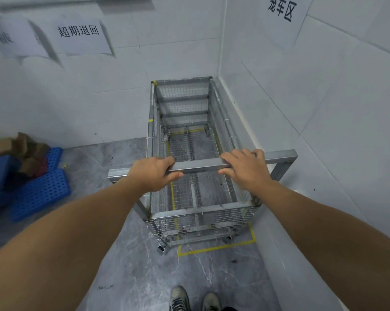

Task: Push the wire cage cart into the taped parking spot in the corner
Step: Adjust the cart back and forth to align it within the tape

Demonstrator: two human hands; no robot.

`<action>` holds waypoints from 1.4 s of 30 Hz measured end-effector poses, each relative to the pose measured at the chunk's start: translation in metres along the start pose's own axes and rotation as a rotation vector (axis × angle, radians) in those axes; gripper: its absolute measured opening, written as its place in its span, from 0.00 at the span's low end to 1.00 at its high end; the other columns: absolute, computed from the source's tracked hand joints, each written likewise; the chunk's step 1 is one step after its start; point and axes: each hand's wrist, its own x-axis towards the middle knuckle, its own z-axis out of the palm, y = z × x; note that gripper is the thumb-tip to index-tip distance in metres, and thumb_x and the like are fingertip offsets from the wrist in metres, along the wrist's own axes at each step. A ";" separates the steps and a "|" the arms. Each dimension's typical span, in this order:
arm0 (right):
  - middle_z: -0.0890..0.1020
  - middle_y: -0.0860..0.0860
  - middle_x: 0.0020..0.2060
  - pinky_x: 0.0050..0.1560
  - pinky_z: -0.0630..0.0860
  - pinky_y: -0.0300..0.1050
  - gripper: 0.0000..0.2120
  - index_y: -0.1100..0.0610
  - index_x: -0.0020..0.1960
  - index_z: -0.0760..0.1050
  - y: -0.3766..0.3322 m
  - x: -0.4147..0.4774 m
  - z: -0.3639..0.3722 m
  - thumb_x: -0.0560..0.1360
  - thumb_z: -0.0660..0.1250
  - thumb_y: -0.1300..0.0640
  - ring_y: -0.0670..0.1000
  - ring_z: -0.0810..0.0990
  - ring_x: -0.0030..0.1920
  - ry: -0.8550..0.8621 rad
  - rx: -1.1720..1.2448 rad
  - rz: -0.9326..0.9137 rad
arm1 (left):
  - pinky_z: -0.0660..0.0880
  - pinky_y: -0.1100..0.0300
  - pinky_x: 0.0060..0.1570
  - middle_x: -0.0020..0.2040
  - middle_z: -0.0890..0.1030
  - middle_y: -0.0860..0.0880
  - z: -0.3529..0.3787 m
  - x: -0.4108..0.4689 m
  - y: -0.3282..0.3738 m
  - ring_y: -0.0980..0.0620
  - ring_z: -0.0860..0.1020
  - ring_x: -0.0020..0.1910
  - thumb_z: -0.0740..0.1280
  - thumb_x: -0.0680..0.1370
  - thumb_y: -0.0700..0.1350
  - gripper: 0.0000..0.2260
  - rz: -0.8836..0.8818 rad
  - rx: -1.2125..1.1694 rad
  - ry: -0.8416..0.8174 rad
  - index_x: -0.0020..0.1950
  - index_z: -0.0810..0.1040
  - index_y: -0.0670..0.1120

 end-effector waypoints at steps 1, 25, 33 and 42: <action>0.77 0.43 0.51 0.57 0.60 0.54 0.16 0.42 0.55 0.69 0.001 0.000 0.000 0.76 0.55 0.33 0.50 0.73 0.54 -0.007 0.005 -0.003 | 0.73 0.54 0.35 0.37 0.75 0.53 -0.001 0.000 0.001 0.49 0.76 0.37 0.52 0.76 0.71 0.23 0.000 -0.008 -0.005 0.46 0.67 0.52; 0.77 0.44 0.49 0.55 0.60 0.51 0.16 0.44 0.55 0.71 0.090 -0.022 -0.020 0.76 0.58 0.34 0.50 0.72 0.53 -0.057 0.063 -0.110 | 0.67 0.57 0.30 0.32 0.72 0.53 -0.007 0.019 0.090 0.55 0.70 0.30 0.54 0.75 0.70 0.23 -0.064 -0.074 0.007 0.43 0.67 0.51; 0.77 0.43 0.47 0.53 0.60 0.50 0.14 0.44 0.51 0.70 0.116 -0.017 -0.019 0.75 0.60 0.35 0.50 0.73 0.51 -0.043 0.052 -0.120 | 0.72 0.55 0.31 0.33 0.74 0.52 -0.005 0.033 0.109 0.51 0.74 0.32 0.52 0.74 0.72 0.23 -0.063 -0.098 0.029 0.41 0.65 0.53; 0.78 0.44 0.48 0.54 0.61 0.51 0.15 0.44 0.52 0.70 0.123 0.004 -0.016 0.75 0.59 0.34 0.50 0.72 0.51 -0.047 0.033 -0.123 | 0.70 0.56 0.30 0.33 0.73 0.54 -0.005 0.053 0.101 0.52 0.73 0.31 0.52 0.74 0.72 0.23 -0.060 -0.064 0.054 0.43 0.67 0.52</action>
